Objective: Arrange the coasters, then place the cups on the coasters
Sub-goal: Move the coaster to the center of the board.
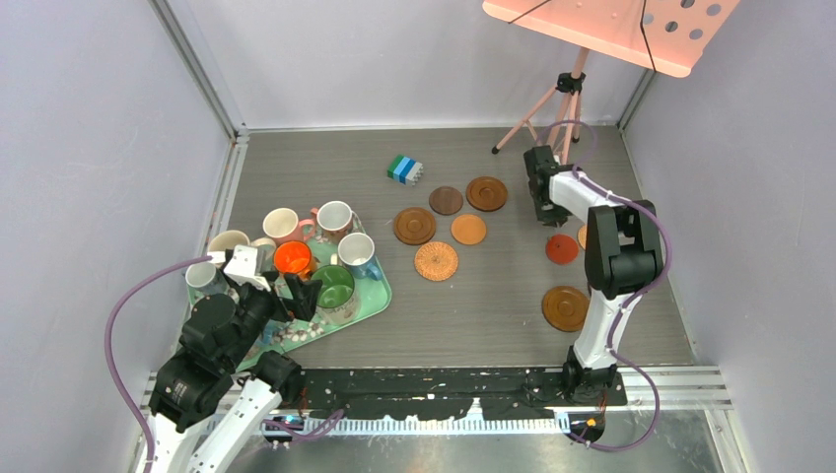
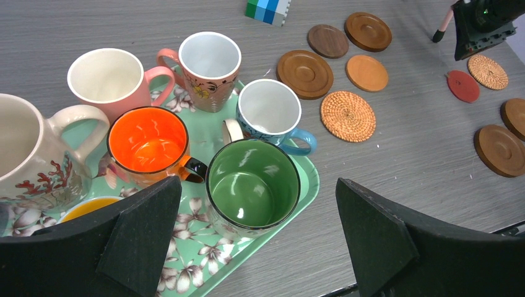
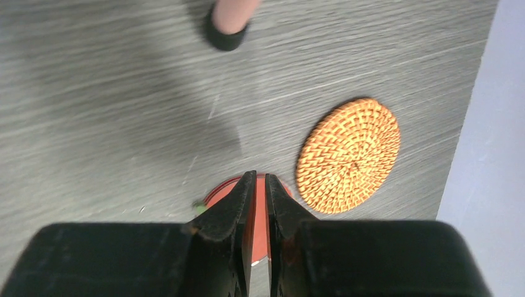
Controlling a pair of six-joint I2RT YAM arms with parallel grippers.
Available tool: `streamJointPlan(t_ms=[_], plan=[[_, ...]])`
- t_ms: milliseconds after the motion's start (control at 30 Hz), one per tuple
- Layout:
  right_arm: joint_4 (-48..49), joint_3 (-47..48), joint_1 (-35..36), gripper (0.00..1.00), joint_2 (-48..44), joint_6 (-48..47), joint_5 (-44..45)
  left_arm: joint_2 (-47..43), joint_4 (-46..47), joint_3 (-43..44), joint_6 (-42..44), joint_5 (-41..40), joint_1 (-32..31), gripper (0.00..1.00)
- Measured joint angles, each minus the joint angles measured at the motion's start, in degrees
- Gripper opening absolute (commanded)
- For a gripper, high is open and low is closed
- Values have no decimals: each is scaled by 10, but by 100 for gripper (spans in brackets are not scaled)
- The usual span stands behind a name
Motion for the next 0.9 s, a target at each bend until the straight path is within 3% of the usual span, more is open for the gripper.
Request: streamJointPlan(t_ms=[367, 900], plan=[[49, -6, -48, 18, 0, 23, -13, 0, 0, 0, 0, 0, 0, 99], [64, -57, -59, 17, -5, 23, -50, -7, 0, -1, 0, 0, 0, 99]])
